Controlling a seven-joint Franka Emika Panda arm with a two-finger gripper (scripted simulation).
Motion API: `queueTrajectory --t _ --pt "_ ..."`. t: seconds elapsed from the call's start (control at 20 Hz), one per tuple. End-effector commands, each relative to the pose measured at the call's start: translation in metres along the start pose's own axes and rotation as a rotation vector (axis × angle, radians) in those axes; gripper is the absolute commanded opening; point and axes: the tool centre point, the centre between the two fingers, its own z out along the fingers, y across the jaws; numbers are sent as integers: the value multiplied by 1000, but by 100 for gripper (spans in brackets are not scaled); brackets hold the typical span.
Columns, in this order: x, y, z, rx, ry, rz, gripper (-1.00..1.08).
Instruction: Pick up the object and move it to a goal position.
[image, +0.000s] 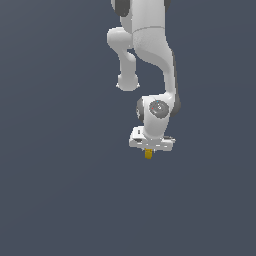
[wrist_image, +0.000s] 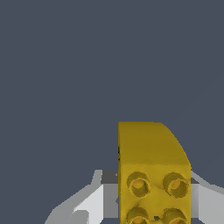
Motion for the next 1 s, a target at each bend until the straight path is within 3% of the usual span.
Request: queueTrajectory --t 0.0,0.4,0.95 --pt "0 1 -2 0 0 0 -100" --pt "-4 24 -25 0 0 0 -100" --pt "-15 90 -92 1 0 0 -100"
